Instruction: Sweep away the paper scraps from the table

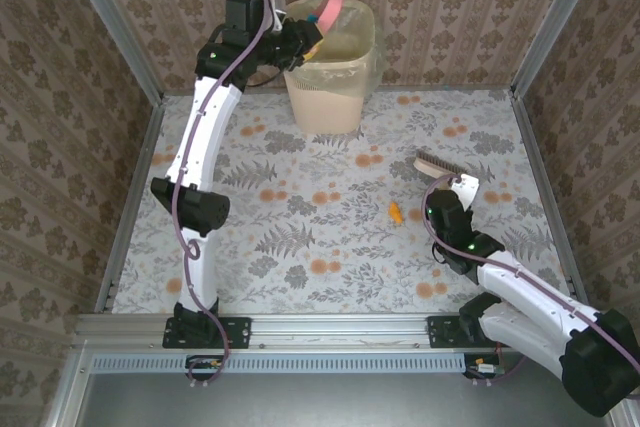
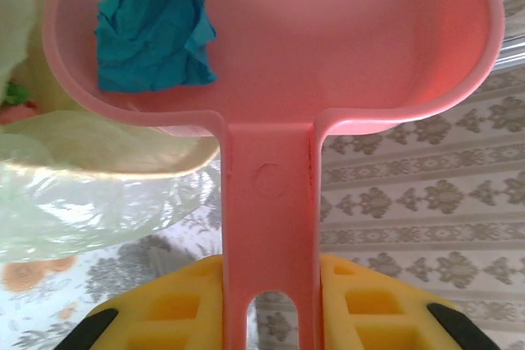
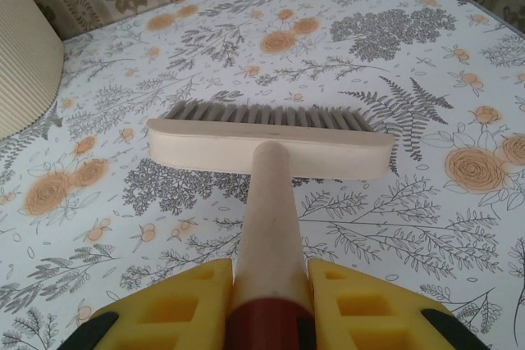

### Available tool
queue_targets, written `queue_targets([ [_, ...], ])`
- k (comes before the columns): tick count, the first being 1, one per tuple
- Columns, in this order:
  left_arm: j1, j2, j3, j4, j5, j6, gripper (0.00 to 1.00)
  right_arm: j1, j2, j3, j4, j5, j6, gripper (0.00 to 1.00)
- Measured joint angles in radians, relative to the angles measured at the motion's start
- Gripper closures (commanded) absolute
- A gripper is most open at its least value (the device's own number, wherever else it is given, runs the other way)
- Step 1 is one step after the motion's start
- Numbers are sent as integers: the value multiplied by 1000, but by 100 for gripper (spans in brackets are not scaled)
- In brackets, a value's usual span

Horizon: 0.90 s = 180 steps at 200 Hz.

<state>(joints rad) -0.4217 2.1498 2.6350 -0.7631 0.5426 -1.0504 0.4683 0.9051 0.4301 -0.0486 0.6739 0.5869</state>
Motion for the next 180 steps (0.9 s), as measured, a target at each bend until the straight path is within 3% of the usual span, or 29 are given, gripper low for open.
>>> queue_targets([
  [96, 16, 13, -120, 258, 141, -231, 100, 0, 6, 0, 0, -2, -7, 100],
  [180, 7, 23, -121, 298, 174, -251, 100, 0, 7, 0, 0, -2, -8, 100],
])
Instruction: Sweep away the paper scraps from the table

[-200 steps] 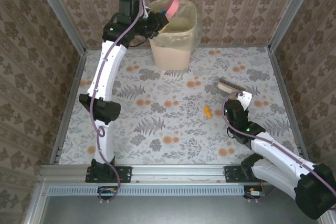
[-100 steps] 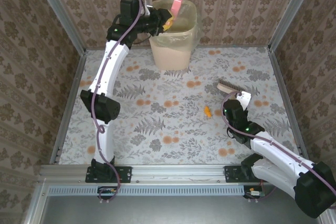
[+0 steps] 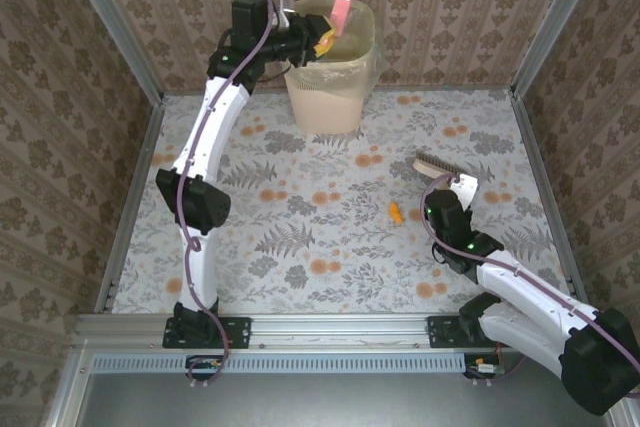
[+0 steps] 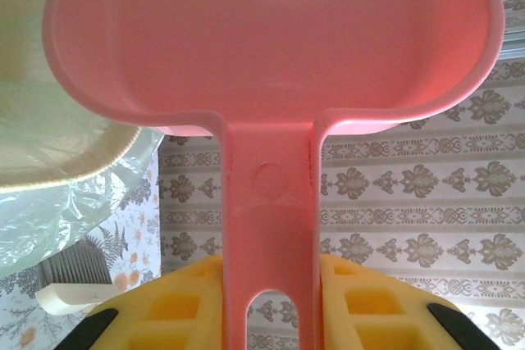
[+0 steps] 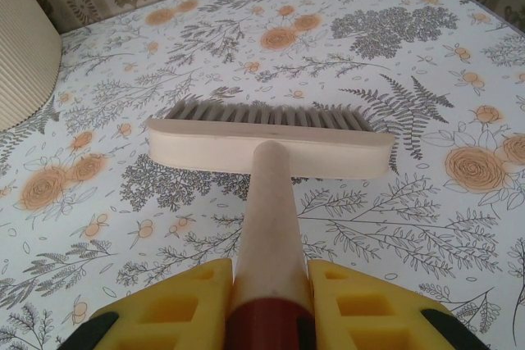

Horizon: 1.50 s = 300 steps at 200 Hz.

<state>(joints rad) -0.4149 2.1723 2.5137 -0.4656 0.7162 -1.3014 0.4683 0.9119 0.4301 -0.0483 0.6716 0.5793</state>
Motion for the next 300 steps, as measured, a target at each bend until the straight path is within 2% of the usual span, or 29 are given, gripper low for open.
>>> queue_targets([
  [38, -48, -1, 16, -35, 3, 74, 100, 0, 0, 0, 0, 0, 0, 100],
  [60, -113, -18, 8, -83, 3, 154, 100, 0, 0, 0, -1, 1, 1, 100],
  [77, -172, -74, -63, -104, -6, 226, 100, 0, -2, 0, -4, 1, 2, 100],
  [112, -306, -299, -332, -134, -87, 395, 100, 0, -22, 0, -15, 10, 17, 100],
  [130, -365, -454, -535, -95, -150, 458, 100, -1, -36, 0, -34, 28, 34, 100],
  [181, -389, -779, -1069, 39, -351, 517, 100, -7, -79, 0, -69, 53, 62, 100],
  [213, -411, -918, -1342, 56, -499, 551, 100, -13, -96, 0, -84, 55, 77, 100],
  [246, -448, -1032, -1542, 50, -651, 596, 100, -14, -98, 1, -98, 58, 95, 100],
  [273, -458, -1080, -1670, 50, -696, 616, 100, -15, -98, 15, -141, 74, 126, 100],
  [300, -508, -1084, -1747, 40, -741, 652, 100, -16, -98, 58, -192, 101, 159, 100],
])
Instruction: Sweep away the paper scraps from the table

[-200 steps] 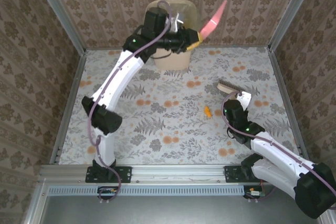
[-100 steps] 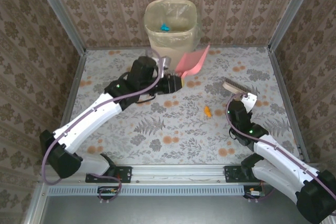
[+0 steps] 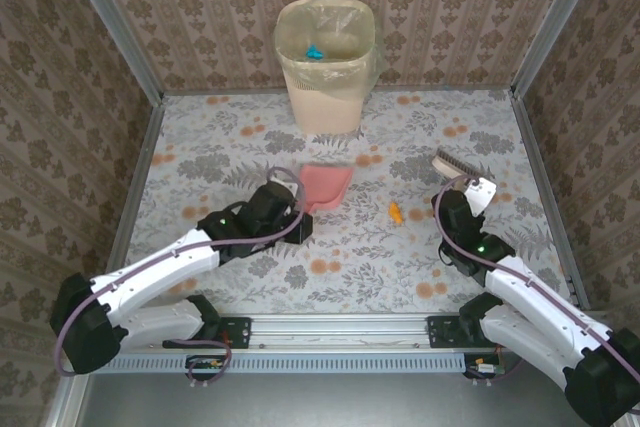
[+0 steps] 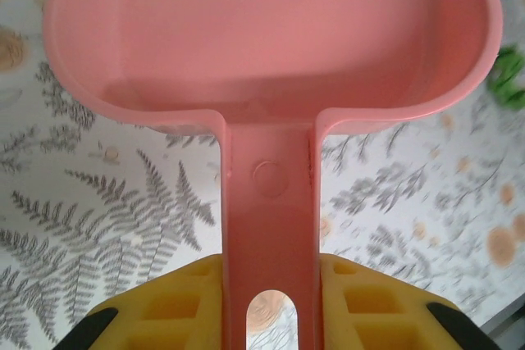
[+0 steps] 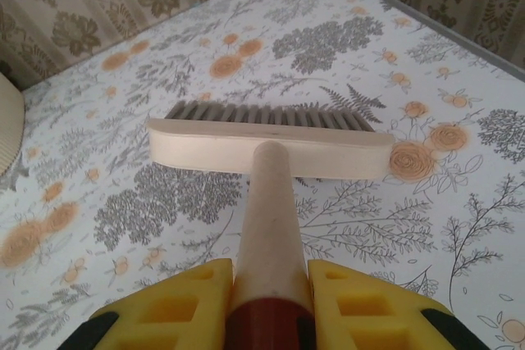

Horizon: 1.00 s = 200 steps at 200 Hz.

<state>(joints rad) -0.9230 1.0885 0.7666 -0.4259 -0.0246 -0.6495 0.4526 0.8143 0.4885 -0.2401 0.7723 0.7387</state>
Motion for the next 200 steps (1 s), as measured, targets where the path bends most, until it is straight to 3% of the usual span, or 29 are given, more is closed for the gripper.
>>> queue_targets([
  [55, -86, 64, -66, 33, -82, 130, 100, -2, 74, 269, -264, -11, 103, 100],
  [118, -255, 276, -9, 21, -137, 239, 100, -2, 201, 529, -578, -187, 275, 100],
  [165, -295, 348, 34, 28, -129, 269, 100, -3, 283, 560, -625, -384, 348, 100],
  [200, -295, 386, 42, 37, -130, 278, 100, -3, 283, 560, -623, -457, 381, 100],
])
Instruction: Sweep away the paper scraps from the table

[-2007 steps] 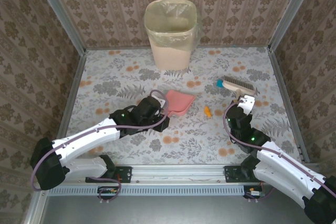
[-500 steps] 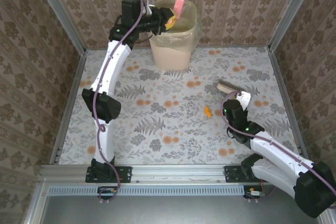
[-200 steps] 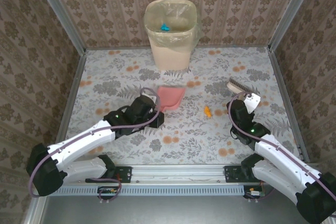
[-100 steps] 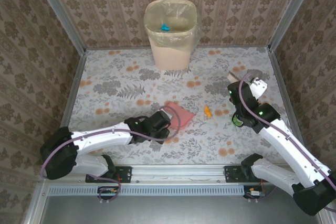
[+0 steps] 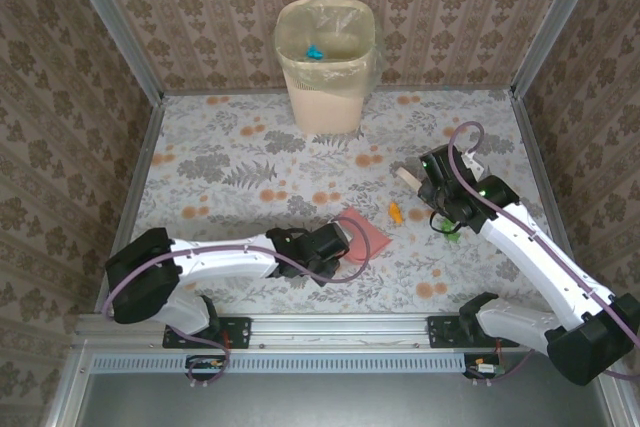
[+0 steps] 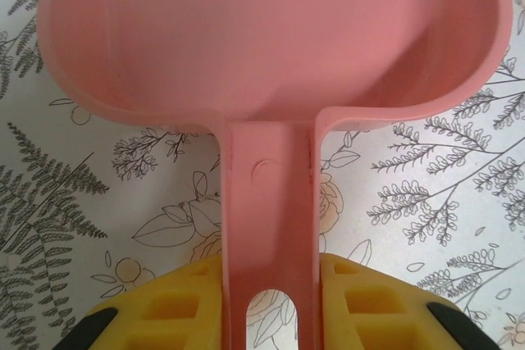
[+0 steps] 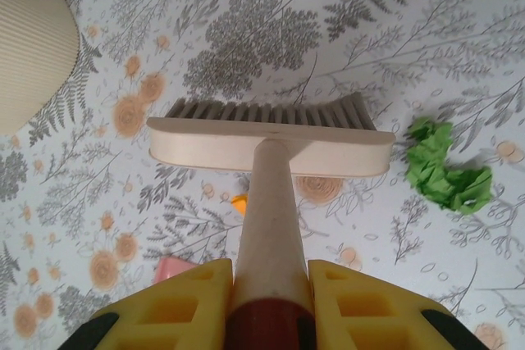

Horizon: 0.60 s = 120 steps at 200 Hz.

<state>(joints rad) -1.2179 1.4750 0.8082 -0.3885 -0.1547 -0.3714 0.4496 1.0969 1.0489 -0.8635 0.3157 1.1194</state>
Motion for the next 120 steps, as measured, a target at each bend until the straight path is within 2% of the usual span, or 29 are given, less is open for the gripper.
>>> queue_targets([
  [65, 0, 51, 18, 39, -12, 3, 100, 0, -18, -34, 44, -150, 101, 100],
  [120, 0, 60, 18, 49, -39, 3, 100, 61, -168, -115, 82, -291, 229, 100],
])
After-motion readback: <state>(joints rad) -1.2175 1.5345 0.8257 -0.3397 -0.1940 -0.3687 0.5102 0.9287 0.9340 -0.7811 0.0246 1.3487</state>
